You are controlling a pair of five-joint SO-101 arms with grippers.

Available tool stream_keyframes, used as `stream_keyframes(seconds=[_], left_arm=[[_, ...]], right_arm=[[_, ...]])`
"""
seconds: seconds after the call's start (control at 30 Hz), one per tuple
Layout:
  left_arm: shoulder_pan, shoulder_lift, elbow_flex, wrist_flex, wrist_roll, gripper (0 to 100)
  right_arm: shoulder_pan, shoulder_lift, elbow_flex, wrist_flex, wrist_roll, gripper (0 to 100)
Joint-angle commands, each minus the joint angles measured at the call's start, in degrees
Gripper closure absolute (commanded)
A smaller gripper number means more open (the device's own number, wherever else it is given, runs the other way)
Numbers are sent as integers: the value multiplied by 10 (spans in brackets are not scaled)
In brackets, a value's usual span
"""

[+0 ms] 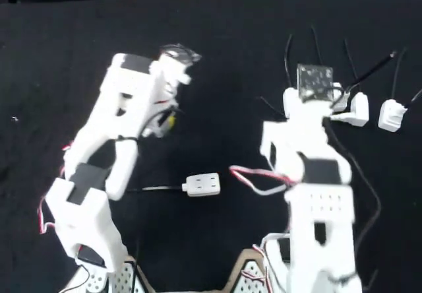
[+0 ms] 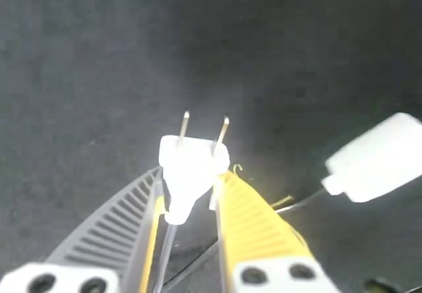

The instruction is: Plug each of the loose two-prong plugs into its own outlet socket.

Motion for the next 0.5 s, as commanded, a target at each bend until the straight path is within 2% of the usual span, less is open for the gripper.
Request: stream_keyframes(seconds=[0.0,0.13,0.23,0.33,0.43,0.47], left_arm=[[78,-38,-36,1,10,970],[154,-33,-36,-8,11,970],[181,-37,-35,-47,27,966],[181,-39,-41,-67,61,870],[169,-39,-75,-33,71,745],[164,-39,-92,-17,72,737]], right_arm=[[35,-125,18,38,36,698],[97,-247,93,35,85,698],[123,-318,146,37,112,698],[126,-363,192,37,121,698],[123,-380,223,32,130,698],[120,-380,230,24,132,698]])
